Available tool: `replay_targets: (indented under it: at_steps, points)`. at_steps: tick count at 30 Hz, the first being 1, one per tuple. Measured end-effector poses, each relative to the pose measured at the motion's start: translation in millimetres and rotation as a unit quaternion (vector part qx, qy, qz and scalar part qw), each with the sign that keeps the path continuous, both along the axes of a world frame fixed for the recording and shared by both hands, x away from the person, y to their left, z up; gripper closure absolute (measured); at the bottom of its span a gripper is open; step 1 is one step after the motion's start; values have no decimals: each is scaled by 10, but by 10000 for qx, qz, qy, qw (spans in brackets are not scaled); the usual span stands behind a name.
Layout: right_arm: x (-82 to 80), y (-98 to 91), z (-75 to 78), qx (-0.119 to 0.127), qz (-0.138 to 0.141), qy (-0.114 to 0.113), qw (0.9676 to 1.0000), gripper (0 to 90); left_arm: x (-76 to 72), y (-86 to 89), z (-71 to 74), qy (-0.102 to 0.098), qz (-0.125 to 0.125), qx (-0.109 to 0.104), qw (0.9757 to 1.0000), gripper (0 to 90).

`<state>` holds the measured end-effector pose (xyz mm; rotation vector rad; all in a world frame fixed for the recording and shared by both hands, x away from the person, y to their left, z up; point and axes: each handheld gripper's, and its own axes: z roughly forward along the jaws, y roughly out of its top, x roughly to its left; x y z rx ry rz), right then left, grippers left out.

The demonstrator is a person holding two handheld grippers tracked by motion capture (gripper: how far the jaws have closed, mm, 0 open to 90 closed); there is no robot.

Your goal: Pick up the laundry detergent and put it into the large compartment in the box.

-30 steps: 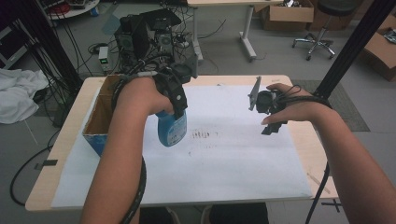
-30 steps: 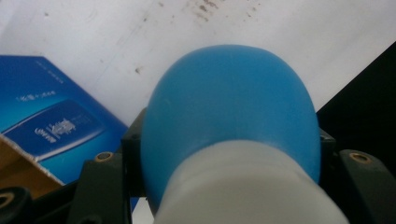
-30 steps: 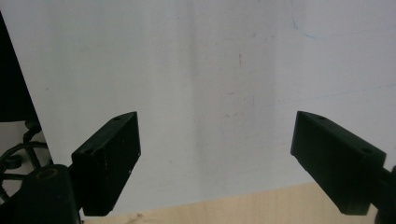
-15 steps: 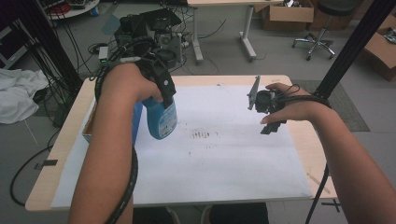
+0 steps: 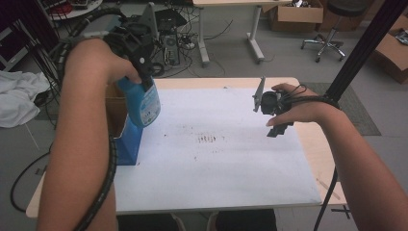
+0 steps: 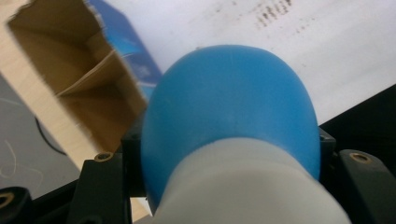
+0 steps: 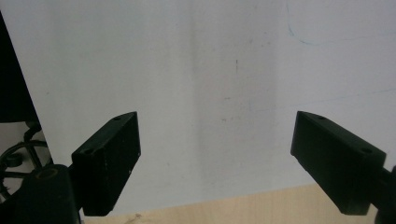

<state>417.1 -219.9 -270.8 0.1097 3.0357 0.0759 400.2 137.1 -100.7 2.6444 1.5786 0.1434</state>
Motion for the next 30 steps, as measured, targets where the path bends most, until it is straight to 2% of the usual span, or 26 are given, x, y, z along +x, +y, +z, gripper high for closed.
replay_targets:
  at_steps: [3, 4, 7, 8, 9, 13, 17, 18, 19, 22, 30]
  points:
    - [0, -2, 7, 2, -21, -5, 10000, 159, 11, 90, 41, 23, 121, 1, 9999, 391]
    - [2, -3, 7, 4, -19, -13, 10000, 159, 20, 186, 82, 36, 281, -23, 9996, 391]
    - [-2, -4, 9, 5, -26, -18, 10000, 159, 23, 319, 136, 11, 514, -12, 9987, 391]
    - [-3, -5, 8, 6, -27, -13, 10000, 159, 23, 319, 136, 11, 514, -12, 9987, 391]
    - [-3, -6, 9, -1, -24, -12, 10000, 159, 20, 404, 165, -54, 695, -13, 9976, 391]
    - [0, -18, 11, 9, -29, 4, 10000, 159, 17, 553, 193, -81, 1070, -2, 9942, 391]
    - [-1, -19, 22, -7, -39, -5, 10000, 159, 24, 677, 167, -67, 1474, 20, 9891, 391]
    - [-1, -19, 23, -4, -36, -2, 10000, 159, 28, 702, 155, -57, 1540, 32, 9881, 391]
    - [0, -19, 25, -3, -32, -13, 10000, 159, 28, 702, 155, -57, 1540, 32, 9881, 391]
    - [-1, -14, 27, -6, -32, -11, 10000, 159, 42, 794, 116, -61, 1745, 12, 9846, 391]
    - [-3, 2, 25, -12, -16, -14, 10000, 159, 52, 907, 39, -108, 1968, 55, 9804, 391]
